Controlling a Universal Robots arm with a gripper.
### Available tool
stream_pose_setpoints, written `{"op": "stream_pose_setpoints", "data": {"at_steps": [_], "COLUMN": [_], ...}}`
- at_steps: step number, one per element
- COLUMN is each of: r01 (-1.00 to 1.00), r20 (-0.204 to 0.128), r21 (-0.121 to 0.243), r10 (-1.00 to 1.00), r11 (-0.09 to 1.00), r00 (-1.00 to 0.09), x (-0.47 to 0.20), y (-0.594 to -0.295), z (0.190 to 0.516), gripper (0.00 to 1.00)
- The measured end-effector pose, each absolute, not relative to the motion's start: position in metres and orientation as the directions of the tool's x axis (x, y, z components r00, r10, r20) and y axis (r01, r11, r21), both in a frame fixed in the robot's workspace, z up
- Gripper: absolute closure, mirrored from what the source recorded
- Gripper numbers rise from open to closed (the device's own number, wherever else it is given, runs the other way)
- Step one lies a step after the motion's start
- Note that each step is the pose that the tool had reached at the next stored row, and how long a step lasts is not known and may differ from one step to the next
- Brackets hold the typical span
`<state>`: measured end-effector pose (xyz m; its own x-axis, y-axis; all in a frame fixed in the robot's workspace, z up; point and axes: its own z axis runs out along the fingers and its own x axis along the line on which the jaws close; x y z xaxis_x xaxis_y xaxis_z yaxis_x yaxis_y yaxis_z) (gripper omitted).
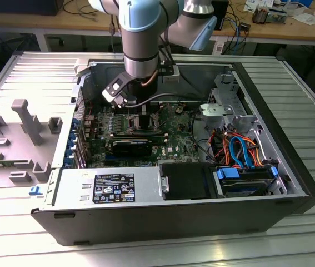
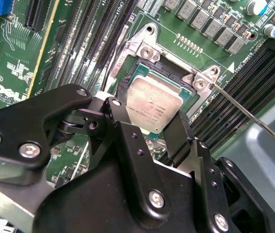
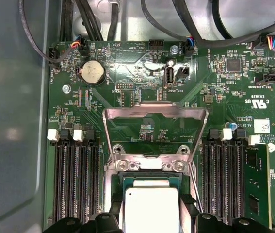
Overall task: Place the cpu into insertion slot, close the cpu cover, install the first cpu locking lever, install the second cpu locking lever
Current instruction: 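Place the cpu into insertion slot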
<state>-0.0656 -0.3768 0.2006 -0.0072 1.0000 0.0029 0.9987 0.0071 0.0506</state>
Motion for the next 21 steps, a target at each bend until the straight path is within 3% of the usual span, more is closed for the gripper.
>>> {"op": "stream_pose_setpoints", "data": {"at_steps": [21], "r01": [0.999], "r20": [0.003], "r21": [0.05], "r10": [1.0], "r11": [-0.003], "r00": [0.002], "x": [-0.0652], "y": [-0.3766], "z": [0.1996], "gripper": [0.46]}}
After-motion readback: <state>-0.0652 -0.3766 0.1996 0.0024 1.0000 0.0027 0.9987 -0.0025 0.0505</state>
